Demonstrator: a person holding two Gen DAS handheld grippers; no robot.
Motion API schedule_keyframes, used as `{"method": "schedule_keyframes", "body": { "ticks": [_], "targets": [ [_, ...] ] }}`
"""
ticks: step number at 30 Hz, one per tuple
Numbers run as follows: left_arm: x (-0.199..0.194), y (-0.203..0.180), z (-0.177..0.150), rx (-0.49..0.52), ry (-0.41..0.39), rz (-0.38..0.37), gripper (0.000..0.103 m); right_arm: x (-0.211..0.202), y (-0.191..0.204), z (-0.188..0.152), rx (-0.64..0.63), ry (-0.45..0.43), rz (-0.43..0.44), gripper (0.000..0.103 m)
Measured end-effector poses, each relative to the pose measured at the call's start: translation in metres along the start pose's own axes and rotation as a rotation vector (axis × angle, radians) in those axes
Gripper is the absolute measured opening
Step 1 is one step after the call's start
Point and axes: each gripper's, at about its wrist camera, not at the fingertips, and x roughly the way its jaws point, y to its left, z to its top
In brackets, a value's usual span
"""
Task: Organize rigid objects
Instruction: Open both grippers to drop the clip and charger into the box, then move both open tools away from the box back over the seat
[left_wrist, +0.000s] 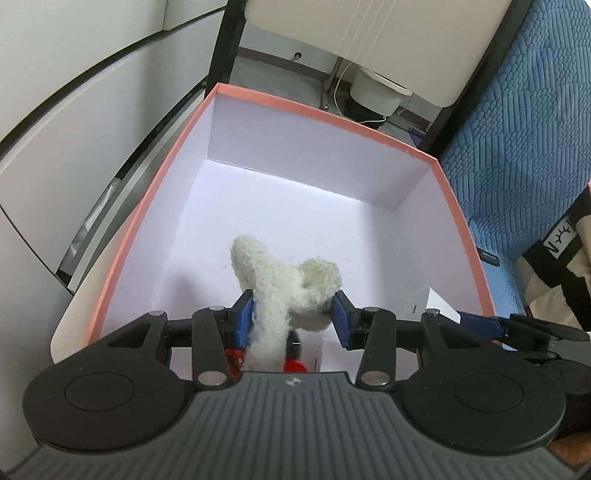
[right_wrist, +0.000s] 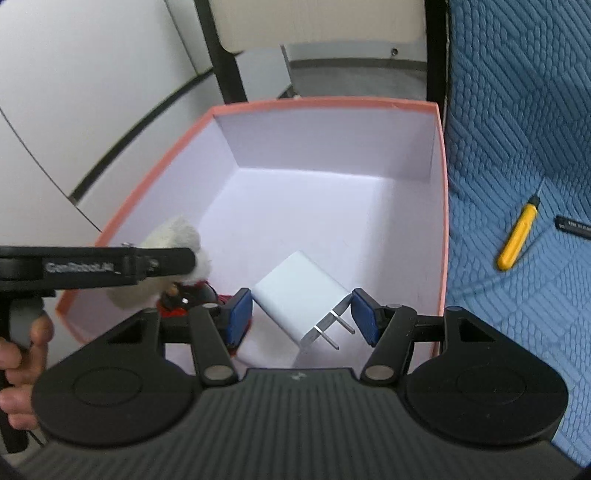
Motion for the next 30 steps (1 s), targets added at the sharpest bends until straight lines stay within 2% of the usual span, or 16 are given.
{"method": "schedule_keyframes", "body": {
  "ticks": [5, 6, 7, 9, 13, 20, 30],
  "targets": [
    [-0.003, 0.001, 0.000, 0.009, -0.007, -0.006, 0.051, 0.003, 0.005, -0.005, -0.027, 0.012, -0.011, 0.061],
    [-0.004, 0.000, -0.002, 0.004, -0.007, -0.002, 0.053, 0.001, 0.006, -0.004, -0.026, 0.009, -0.006, 0.063],
    [-0.005, 0.000, -0.001, 0.001, -0.009, 0.000, 0.056, -0.001, 0.006, -0.003, -0.022, 0.006, 0.001, 0.069],
    [-0.011, 0.000, 0.000, 0.003, -0.020, 0.007, 0.056, -0.004, 0.007, -0.001, -0.021, -0.008, 0.011, 0.073],
    [-0.023, -0.004, 0.002, 0.004, -0.047, 0.016, 0.056, -0.015, 0.007, 0.001, -0.027, -0.023, 0.032, 0.073],
    [-0.049, -0.026, 0.002, 0.019, -0.103, 0.007, 0.063, -0.046, 0.001, 0.001, -0.022, -0.081, 0.039, 0.073],
    [-0.085, -0.069, -0.005, 0.078, -0.169, -0.022, 0.063, -0.097, -0.018, -0.005, -0.016, -0.178, -0.010, 0.073]
  ]
}}
